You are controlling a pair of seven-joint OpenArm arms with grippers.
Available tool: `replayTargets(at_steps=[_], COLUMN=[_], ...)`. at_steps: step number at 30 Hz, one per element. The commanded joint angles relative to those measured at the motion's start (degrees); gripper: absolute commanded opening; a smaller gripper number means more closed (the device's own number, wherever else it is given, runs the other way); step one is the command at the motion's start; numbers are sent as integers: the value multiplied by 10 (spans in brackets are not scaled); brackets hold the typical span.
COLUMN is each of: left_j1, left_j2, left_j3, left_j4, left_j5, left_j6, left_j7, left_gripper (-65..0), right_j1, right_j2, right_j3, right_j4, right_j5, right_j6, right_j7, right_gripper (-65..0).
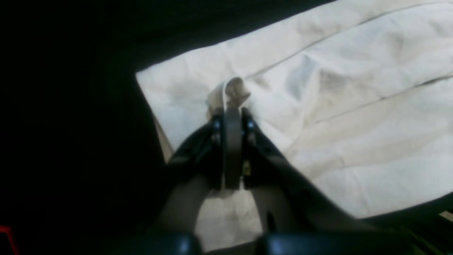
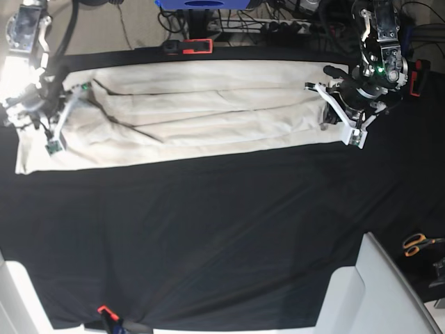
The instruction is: Fold the T-shirt properly
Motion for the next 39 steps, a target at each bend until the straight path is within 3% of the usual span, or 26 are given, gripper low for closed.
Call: replayTargets(at_steps=[1,3,5,8,12,14,22,25,28,32,39], left_j1=[-1,0,6,7,7,7,7,7,3,2,19], left_j2=[-5,-4,-4,-1,5,5,1,-7,-11,-14,3], left_j3=[-2,-1,-1,-1,-1,-1,-6,-3,-2,-2,-7], left_j4=[8,12,13,13,14,14,60,70,66,66,131], left_j5=[-5,-4,5,37,51,50,55,56,56,56,49], left_j6=[-2,-2,-2,-2,-2,-2,-2,-2,-2,-2,-2], left_j7=[-10,-10,-10,-10,-10,-12,-11,-11,-11,-11,-9], left_gripper=[-650,-650,-650,-650,-650,-650,-642,-490,-410,-393,-397], right_j1=[2,3,3,3,12,12,23,25,25,25,70], right_j2=[0,-2,-1,3,-1,-2,-1,-1,-1,-1,-7], right_j3=[2,0,-21,-49,-52,-52,-52,-52,-52,-43,71], right_j4=[13,13,13,13,13,13,13,13,13,15,40], right_j5=[4,4,5,5,5,5,4,4,4,4,4], right_j6=[2,3,10,69,70,70,70,70,70,70,70], right_j7=[9,9,9,9,9,10,11,11,11,11,12], right_gripper=[-633,-603,-533,-410,-248,-206,-197,-197,-197,-197,-201])
